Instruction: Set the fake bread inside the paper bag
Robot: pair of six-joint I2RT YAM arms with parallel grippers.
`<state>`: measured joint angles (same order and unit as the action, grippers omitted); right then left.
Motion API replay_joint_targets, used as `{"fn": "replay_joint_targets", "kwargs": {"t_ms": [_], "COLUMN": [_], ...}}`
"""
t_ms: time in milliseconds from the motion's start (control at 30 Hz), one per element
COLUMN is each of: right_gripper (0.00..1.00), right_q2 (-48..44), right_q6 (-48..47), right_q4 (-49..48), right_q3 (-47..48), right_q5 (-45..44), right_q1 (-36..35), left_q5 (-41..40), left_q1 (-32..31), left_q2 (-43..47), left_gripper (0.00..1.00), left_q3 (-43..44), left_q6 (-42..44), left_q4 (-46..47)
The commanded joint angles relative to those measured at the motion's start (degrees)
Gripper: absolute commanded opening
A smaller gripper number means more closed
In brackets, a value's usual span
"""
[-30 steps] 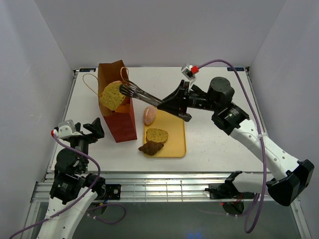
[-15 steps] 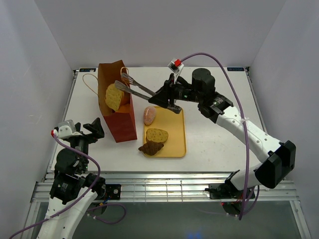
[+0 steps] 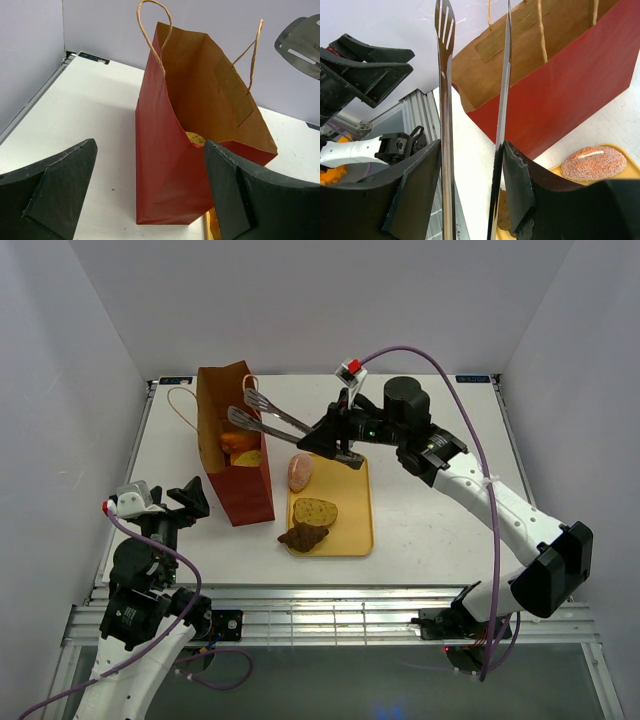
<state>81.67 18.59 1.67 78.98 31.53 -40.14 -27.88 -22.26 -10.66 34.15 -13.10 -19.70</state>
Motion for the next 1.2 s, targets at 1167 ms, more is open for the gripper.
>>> {"fn": "replay_joint_targets", "kwargs": {"t_ms": [1167], "right_gripper": [0.64], "right_q2": [-27.1], "right_q6": [9.4], "right_q4": [-10.1], "right_q3": [-40.3], "right_q5": [-23.9], "right_q1": [1.4], "left_q5": [0.4], "left_q1": [-0.2], "left_q2": [1.3], "left_gripper": [0.98], "left_q3": [-0.4], "left_q6": [0.0], "left_q4": [-0.4]}}
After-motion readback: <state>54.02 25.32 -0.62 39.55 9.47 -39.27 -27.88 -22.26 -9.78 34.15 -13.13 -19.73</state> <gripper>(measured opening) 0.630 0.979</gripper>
